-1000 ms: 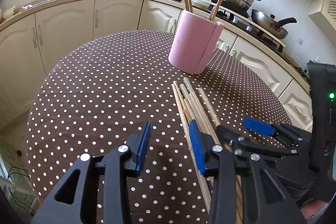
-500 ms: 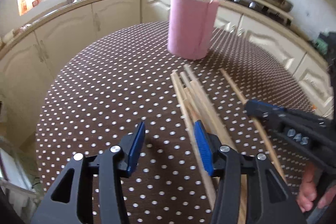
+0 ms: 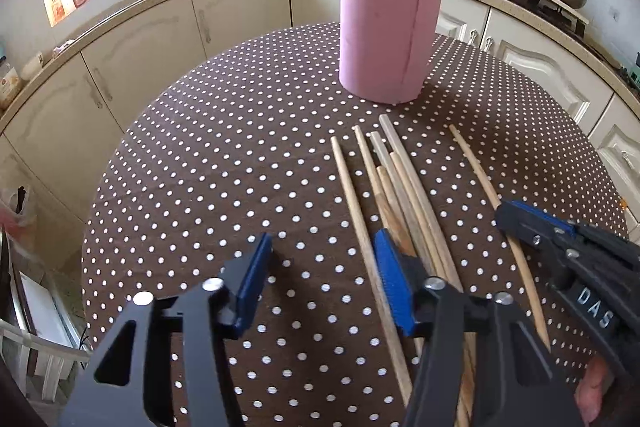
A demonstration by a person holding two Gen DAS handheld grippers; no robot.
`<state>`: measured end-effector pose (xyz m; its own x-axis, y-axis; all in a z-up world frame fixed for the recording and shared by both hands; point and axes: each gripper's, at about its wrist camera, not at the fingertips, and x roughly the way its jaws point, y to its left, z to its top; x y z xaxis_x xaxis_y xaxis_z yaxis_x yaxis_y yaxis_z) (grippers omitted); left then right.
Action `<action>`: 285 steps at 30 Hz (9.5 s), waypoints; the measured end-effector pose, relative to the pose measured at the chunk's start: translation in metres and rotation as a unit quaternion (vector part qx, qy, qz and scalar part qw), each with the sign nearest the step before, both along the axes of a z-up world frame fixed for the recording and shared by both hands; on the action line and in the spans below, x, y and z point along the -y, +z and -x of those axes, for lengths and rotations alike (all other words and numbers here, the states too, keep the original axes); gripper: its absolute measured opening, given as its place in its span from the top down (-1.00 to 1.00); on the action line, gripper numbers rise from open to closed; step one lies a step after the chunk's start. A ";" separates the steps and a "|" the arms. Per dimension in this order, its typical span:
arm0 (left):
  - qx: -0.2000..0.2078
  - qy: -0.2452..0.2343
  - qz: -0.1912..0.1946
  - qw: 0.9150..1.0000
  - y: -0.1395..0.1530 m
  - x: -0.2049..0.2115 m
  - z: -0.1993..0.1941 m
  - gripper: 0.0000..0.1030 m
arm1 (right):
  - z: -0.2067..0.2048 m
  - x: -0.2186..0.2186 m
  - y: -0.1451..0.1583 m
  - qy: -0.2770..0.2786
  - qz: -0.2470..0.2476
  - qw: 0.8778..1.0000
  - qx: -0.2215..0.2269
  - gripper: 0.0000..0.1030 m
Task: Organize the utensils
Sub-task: 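Grasp a wooden chopstick with the right tool while the left tool grasps another, then lift both held chopsticks and lower them into the pink cup, then open both tools to release the chopsticks into the pink cup, then move both open tools back down toward the remaining chopsticks, then grasp a wooden chopstick with the right tool while the left tool grasps another, then lift both held chopsticks and lower them into the pink cup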
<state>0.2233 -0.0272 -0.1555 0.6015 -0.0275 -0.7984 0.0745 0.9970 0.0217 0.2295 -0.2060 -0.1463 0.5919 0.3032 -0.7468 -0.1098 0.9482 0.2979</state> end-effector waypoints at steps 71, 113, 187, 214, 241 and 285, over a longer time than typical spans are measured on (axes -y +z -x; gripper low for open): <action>0.440 0.099 0.201 0.869 0.156 -0.020 -0.089 0.89 | -0.080 -0.006 0.172 -0.129 -0.013 0.904 0.408 0.88; 0.410 -0.006 0.028 0.911 0.136 0.011 0.007 0.36 | -0.005 0.022 0.131 -0.053 0.029 0.942 0.330 -0.33; 0.054 0.043 0.105 0.992 -0.003 -0.057 0.030 -0.18 | -0.013 -0.049 0.000 0.038 0.148 0.988 -0.005 -0.64; 0.016 -0.006 0.013 1.000 -0.006 -0.004 0.014 -0.32 | -0.005 -0.017 -0.002 0.045 0.087 0.995 0.012 0.82; -0.047 -0.032 0.006 0.998 0.016 0.013 0.004 0.84 | -0.006 0.004 0.000 0.042 0.026 0.999 0.004 0.85; 0.385 -0.007 0.172 0.907 0.202 -0.005 -0.023 0.88 | -0.020 0.034 0.175 -0.036 -0.048 0.911 0.407 0.89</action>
<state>0.2462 -0.0218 0.0470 0.9747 -0.2073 -0.0839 0.1824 0.9539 -0.2383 0.2494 -0.2398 0.0287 0.9590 0.2824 -0.0225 -0.2702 0.9357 0.2271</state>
